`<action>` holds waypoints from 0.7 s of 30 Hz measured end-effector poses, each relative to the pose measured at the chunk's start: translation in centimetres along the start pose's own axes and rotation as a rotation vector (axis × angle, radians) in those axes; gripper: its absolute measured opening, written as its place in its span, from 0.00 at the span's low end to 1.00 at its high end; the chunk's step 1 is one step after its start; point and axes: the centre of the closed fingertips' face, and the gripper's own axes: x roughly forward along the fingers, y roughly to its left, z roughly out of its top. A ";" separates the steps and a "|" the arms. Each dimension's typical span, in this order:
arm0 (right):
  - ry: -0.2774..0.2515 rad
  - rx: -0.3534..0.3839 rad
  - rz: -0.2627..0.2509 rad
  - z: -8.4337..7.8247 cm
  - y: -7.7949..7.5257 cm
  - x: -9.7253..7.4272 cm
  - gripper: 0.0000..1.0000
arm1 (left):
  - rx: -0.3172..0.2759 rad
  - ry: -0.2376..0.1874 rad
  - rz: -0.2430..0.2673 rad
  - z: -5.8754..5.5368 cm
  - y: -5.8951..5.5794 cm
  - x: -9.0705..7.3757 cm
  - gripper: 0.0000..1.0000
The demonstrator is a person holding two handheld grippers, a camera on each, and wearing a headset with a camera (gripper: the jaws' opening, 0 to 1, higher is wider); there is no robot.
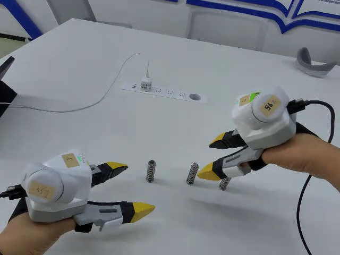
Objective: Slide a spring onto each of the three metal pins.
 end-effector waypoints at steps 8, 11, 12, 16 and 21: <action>-0.035 0.071 -0.046 -2.6 -0.4 -1.5 0.54 | 0.002 0.001 -0.002 0.1 0.1 -0.1 0.66; -0.051 0.094 -0.056 -3.4 -0.2 -1.9 0.55 | 0.002 0.003 -0.003 0.0 0.0 -0.1 0.66; -0.055 0.099 -0.060 -3.7 -0.2 -2.0 0.55 | 0.003 0.004 -0.004 0.0 0.0 -0.1 0.66; -0.090 0.124 -0.073 -4.4 0.1 -2.5 0.57 | 0.003 0.004 -0.005 0.0 0.0 -0.1 0.67; -0.132 0.141 -0.082 -5.1 0.8 -2.8 0.58 | 0.007 0.006 -0.008 0.0 -0.3 -0.1 0.68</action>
